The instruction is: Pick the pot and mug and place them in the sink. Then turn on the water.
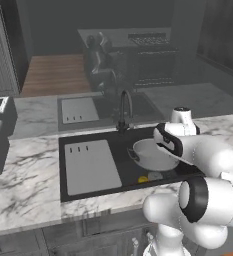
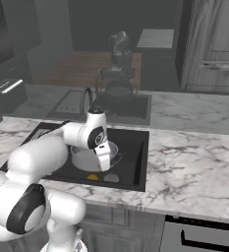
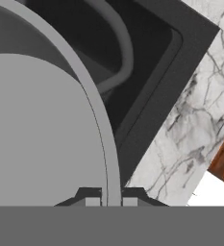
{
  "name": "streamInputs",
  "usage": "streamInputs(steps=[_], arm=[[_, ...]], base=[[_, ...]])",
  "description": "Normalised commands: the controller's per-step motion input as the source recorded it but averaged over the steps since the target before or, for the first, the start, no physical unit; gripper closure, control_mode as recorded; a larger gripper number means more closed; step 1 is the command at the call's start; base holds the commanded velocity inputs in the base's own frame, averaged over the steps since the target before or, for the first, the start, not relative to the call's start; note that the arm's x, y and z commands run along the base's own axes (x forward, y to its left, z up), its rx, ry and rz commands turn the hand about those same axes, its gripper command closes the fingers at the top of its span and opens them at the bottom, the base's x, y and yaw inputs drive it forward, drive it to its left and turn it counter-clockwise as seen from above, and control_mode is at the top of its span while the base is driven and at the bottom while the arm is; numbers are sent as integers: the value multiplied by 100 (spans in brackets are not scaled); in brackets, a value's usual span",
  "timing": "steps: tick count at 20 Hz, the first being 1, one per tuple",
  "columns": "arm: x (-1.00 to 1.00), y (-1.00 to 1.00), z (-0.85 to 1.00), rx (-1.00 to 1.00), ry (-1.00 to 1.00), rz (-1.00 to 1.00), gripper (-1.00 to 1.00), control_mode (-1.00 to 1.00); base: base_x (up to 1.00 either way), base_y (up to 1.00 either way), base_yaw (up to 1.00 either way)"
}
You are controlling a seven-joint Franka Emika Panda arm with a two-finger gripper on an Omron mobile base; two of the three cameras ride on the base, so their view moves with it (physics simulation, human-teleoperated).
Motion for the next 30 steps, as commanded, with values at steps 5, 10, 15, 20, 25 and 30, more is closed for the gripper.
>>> streamInputs(steps=[5,10,15,20,25,30], arm=[[27,-5,-2,-5,0,0,100,-100],[3,0,-9,-3,-2,0,100,-100],[0,0,-18,-3,-6,0,100,-100],[-6,0,-9,0,-9,0,100,-100],[-4,0,-12,0,-10,0,100,-100],[-4,0,-16,0,-8,0,100,-100]], base=[[0,0,0],[0,0,0],[0,0,0],[0,0,0],[0,0,0],[0,0,0]])
